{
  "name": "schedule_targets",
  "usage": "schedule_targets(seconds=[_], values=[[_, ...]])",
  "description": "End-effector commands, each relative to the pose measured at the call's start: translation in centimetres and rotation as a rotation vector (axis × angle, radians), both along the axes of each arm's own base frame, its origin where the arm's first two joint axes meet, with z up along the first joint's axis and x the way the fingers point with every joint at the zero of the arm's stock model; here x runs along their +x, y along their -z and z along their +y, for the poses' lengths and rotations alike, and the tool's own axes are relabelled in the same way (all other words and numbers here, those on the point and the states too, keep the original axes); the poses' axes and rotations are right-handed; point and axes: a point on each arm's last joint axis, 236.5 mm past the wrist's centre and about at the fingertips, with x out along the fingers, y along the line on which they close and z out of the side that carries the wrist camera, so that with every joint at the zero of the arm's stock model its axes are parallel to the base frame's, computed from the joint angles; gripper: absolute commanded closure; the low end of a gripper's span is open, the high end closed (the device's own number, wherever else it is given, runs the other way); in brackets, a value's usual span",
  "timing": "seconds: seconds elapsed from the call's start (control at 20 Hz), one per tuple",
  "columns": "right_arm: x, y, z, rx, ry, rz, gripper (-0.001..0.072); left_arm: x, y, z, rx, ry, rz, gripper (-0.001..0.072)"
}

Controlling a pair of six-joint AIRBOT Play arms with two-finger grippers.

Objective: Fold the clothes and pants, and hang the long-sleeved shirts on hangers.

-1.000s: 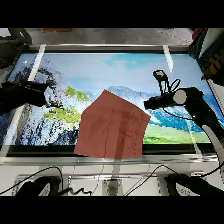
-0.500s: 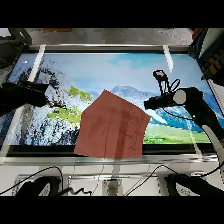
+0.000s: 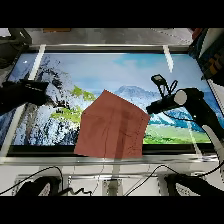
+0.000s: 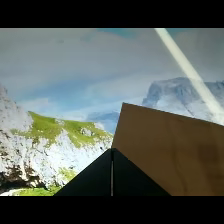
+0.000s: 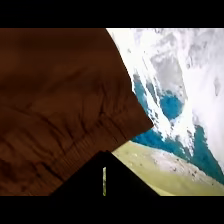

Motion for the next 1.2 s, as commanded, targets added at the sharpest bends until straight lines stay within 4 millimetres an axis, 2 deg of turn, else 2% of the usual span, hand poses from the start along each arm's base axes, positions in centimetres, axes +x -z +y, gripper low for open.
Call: schedule_targets(seconds=[0.0,0.05,0.1,0.15,0.2,0.3,0.4,0.45,0.5,0.55,0.6,0.65,0.7,0.75,0.9,1.05,1.15], values=[[-7.0,3.8,-3.4,-0.044,-0.063,0.291,0.0693,0.4,-0.2,0.0,-0.01,-0.005,-0.011,0.0699],[-9.9,5.1,-3.4,0.01,-0.071,0.4,0.0693,0.4,0.6,0.3,0.012,-0.007,0.014,0.0698],[-12.6,5.9,-2.4,0.095,-0.085,0.49,0.0693,0.3,2.1,0.7,0.055,-0.005,0.064,0.0699],[-15.2,6.4,-0.7,0.215,-0.104,0.57,0.0693,0.0,4.0,1.2,0.099,-0.006,0.121,0.0699],[-16.9,6.5,1.5,0.347,-0.123,0.612,0.0692,-0.3,6.5,2.0,0.15,-0.013,0.188,0.07],[-18.7,6.8,5.4,0.561,-0.12,0.629,0.0691,-1.5,12.0,3.5,0.231,-0.022,0.326,0.07],[-18.8,8.2,7.2,0.653,-0.003,0.62,0.0674,-3.3,17.5,3.9,0.257,-0.01,0.463,0.0701],[-18.7,9.1,7.4,0.67,0.064,0.616,0.0573,-4.5,20.0,3.9,0.261,0.001,0.53,0.07],[-18.6,9.8,7.5,0.673,0.125,0.616,0.0371,-5.6,22.4,3.9,0.264,0.009,0.595,0.07],[-18.5,10.5,7.3,0.664,0.179,0.619,0.0205,-6.6,24.4,3.8,0.257,0.019,0.651,0.07],[-18.5,11.0,7.1,0.652,0.216,0.623,0.0206,-7.5,26.0,3.6,0.249,0.025,0.696,0.0677],[-18.5,11.5,6.8,0.641,0.254,0.628,0.0209,-8.2,27.3,3.6,0.228,0.006,0.748,0.0552],[-18.5,11.6,6.8,0.638,0.27,0.634,0.0253,-8.7,28.4,3.6,0.202,-0.027,0.796,0.0322],[-18.6,11.5,6.8,0.641,0.281,0.643,0.0268,-9.1,29.2,3.7,0.174,-0.067,0.841,0.017],[-18.7,11.6,6.8,0.638,0.315,0.663,0.0267,-9.3,30.7,3.7,0.163,-0.083,0.909,0.0165],[-20.4,12.9,5.5,0.556,0.31,0.699,0.0267,-9.6,32.0,3.6,0.091,-0.102,0.993,0.0165],[-20.9,13.2,5.8,0.568,0.334,0.732,0.0267,-9.8,32.6,3.7,0.022,-0.093,1.04,0.0165]])
